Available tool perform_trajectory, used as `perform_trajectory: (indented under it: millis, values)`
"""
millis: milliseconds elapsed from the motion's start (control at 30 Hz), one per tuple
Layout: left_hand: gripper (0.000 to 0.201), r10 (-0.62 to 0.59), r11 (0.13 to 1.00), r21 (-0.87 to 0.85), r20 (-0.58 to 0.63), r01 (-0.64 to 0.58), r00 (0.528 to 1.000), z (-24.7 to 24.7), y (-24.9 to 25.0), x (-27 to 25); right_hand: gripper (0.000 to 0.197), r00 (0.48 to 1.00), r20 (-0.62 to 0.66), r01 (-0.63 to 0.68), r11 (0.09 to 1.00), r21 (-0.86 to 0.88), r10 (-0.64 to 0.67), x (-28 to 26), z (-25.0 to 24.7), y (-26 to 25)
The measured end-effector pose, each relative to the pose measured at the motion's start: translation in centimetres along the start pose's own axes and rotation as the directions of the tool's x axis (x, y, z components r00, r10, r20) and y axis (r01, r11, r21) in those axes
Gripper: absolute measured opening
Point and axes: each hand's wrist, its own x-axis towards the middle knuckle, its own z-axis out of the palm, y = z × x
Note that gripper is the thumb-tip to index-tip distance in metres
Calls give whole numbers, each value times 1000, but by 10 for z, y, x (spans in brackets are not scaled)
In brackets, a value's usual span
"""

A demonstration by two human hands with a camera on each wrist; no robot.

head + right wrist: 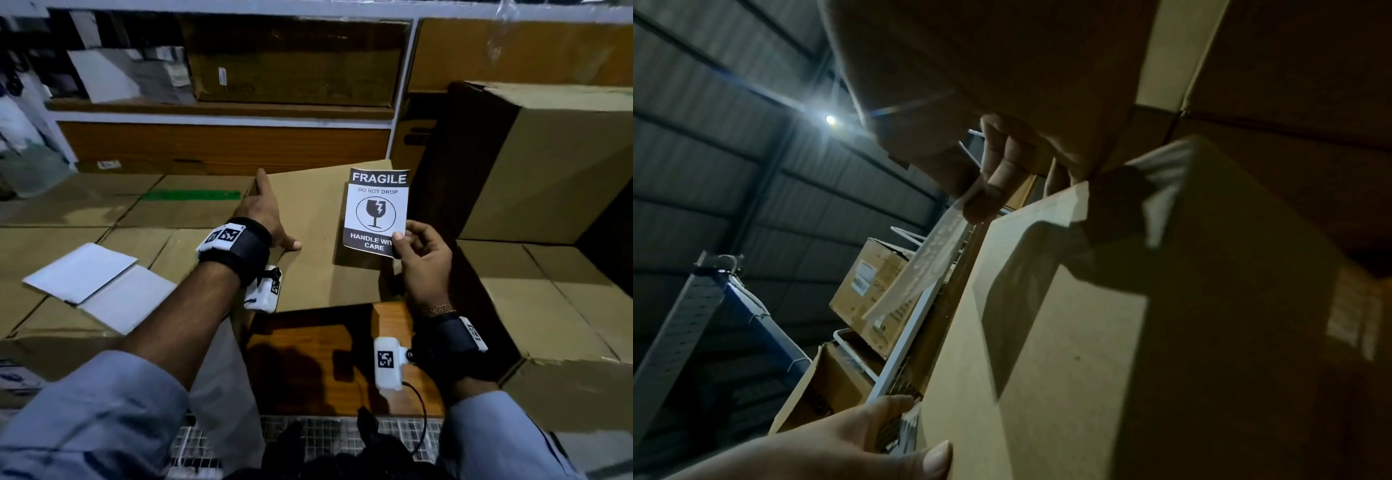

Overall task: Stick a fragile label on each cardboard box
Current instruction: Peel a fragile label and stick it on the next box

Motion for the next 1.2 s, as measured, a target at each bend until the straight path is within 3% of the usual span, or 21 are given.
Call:
perform_trajectory:
  millis: [100,233,367,467,567,733,833,1000,1200]
  values:
    - [154,15,1000,-19,-17,-15,1000,1,2,4,23,998,40,40,999,-6,-40,2,-3,-9]
    - [132,63,997,49,17,-64,998,1,3,9,21,996,73,59,990,-125,-50,7,-4,-9]
    - [114,52,990,118,168,-72,985,1,1,16,23,993,110,65,963,-262,-37,11,-5,-1]
    - [112,21,974,205,340,-95,940,2,-4,19,19,990,133,13,929,-371,39,13,-3,9]
    - [78,-45,936,335,420,-109,906,2,-6,18,13,985,139,-25,890,-456,99,16,0,19]
    - [82,-25,901,413,355,-133,934,14,-5,23,5,983,114,-70,863,-500,145,16,4,31]
    - [71,101,886,409,284,-216,953,15,7,22,7,980,92,-102,847,-522,175,17,8,31]
    - [60,296,900,233,294,-369,909,23,34,19,5,984,94,-68,812,-580,150,15,8,29]
    - [59,223,910,279,292,-306,930,42,46,33,6,992,57,-55,810,-583,108,12,2,30]
